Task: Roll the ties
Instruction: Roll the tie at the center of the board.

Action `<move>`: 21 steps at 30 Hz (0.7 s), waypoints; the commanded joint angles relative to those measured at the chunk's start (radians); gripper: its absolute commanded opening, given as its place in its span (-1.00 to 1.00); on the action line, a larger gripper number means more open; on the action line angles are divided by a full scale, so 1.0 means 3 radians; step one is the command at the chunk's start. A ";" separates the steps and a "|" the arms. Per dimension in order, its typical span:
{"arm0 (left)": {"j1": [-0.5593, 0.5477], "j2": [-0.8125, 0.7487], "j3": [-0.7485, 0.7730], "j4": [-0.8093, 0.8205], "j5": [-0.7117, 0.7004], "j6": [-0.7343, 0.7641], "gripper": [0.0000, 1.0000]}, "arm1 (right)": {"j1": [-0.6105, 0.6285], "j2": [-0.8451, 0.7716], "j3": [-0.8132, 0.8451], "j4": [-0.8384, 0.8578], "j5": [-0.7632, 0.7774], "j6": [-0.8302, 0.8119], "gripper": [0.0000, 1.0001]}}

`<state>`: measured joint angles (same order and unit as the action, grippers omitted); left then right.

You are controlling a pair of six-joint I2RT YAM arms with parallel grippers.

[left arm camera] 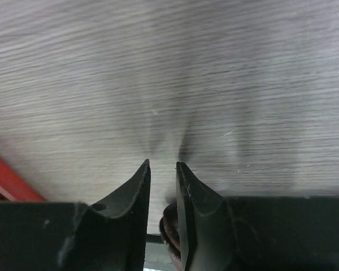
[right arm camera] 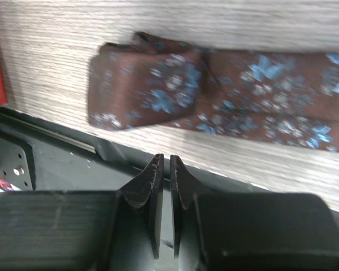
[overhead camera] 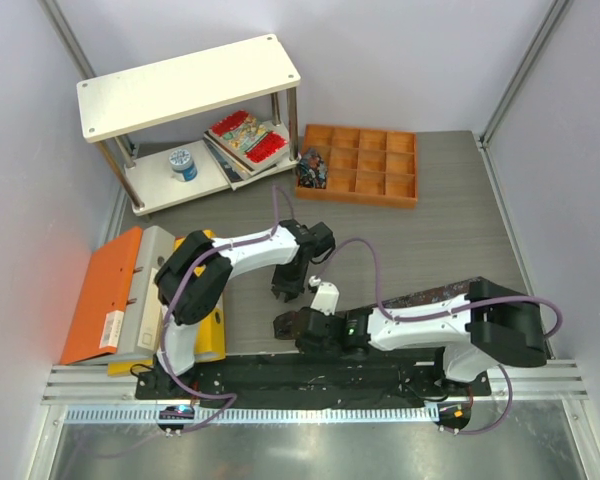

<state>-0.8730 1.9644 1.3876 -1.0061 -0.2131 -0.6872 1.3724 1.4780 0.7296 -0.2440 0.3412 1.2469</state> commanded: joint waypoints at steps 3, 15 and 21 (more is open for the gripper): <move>-0.0005 -0.0054 -0.0120 0.0194 0.0332 0.0041 -0.51 | -0.0003 0.0227 0.0283 0.0174 0.0217 -0.0086 -0.70; -0.0005 -0.0115 -0.0325 0.0214 0.0613 0.0010 -0.51 | -0.0126 0.0539 0.0258 0.0343 0.0085 -0.0127 -0.70; -0.0010 -0.0238 -0.0524 0.0240 0.0817 -0.0036 -0.45 | -0.0269 0.0570 0.0232 0.0379 0.0054 -0.0219 -0.70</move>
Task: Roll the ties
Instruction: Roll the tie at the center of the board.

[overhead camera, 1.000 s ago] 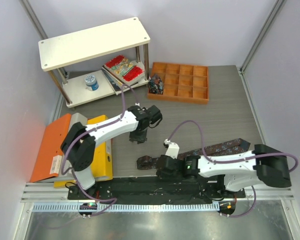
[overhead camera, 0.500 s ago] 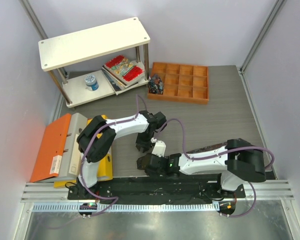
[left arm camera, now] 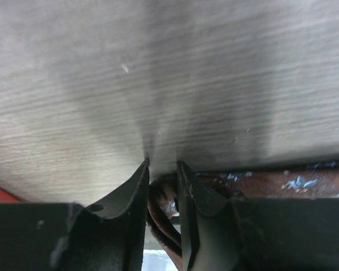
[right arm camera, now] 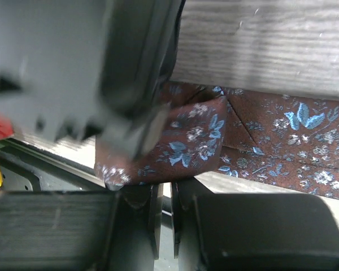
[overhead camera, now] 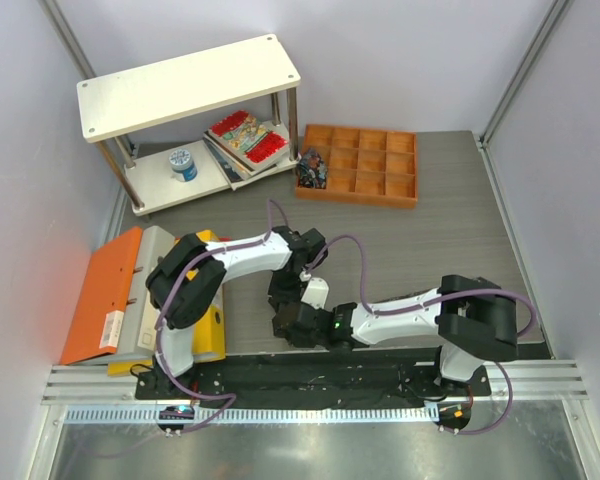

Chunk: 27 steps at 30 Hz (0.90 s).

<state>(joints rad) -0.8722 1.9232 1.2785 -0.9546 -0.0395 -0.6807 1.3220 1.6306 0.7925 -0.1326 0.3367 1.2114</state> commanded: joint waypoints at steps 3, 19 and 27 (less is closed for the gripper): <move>-0.0012 -0.0131 -0.0273 0.0088 0.0305 -0.0088 -0.42 | -0.0152 0.0072 0.0033 0.0012 0.0064 -0.0152 -0.70; 0.0013 -0.0147 -0.0309 0.0058 0.0475 -0.0088 -0.21 | -0.0178 -0.0066 0.0053 0.0008 0.0039 -0.0295 -0.71; 0.0177 -0.0035 0.0110 -0.0238 0.0026 -0.0057 0.13 | -0.0056 -0.0490 0.0129 -0.0269 -0.0089 -0.0453 -0.62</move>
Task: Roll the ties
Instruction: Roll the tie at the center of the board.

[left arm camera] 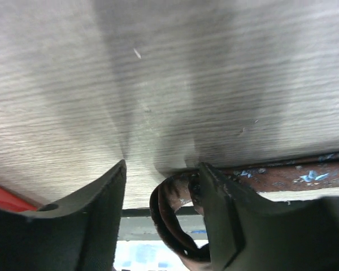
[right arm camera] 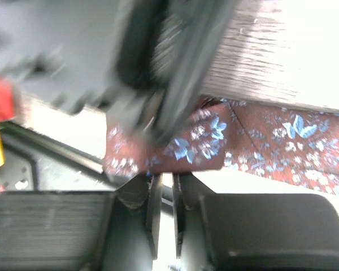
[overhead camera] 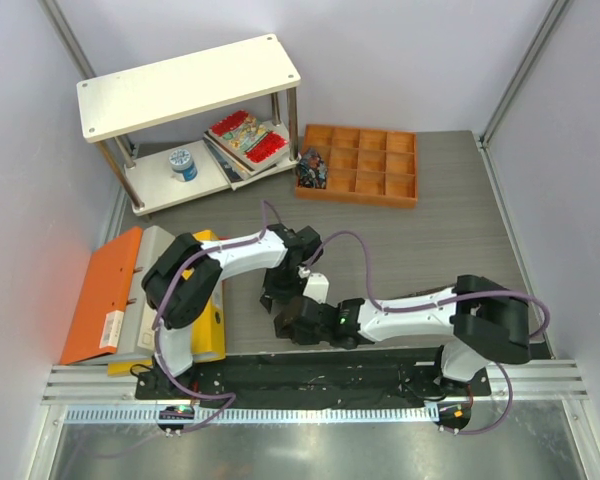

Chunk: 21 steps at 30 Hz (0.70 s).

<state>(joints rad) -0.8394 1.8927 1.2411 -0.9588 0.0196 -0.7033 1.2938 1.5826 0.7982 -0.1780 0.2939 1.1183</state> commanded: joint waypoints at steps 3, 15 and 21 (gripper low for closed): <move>0.0088 0.0093 0.0372 -0.0281 -0.0280 0.0038 0.24 | 0.0100 -0.0504 0.0151 -0.0240 0.0002 -0.0174 -0.47; 0.0221 -0.0117 0.0531 -0.0480 -0.0638 0.0048 0.37 | 0.0131 -0.0745 0.0550 -0.0971 0.0288 -0.0480 0.42; 0.0262 -0.0407 0.0322 -0.0445 -0.0766 0.0002 0.41 | 0.0024 -0.0326 0.0964 -0.1268 0.0380 -0.0746 0.59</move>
<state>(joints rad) -0.7753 1.8843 1.3666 -1.0771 -0.1650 -0.6991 1.3201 1.4162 1.0027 -0.4885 0.3584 0.9714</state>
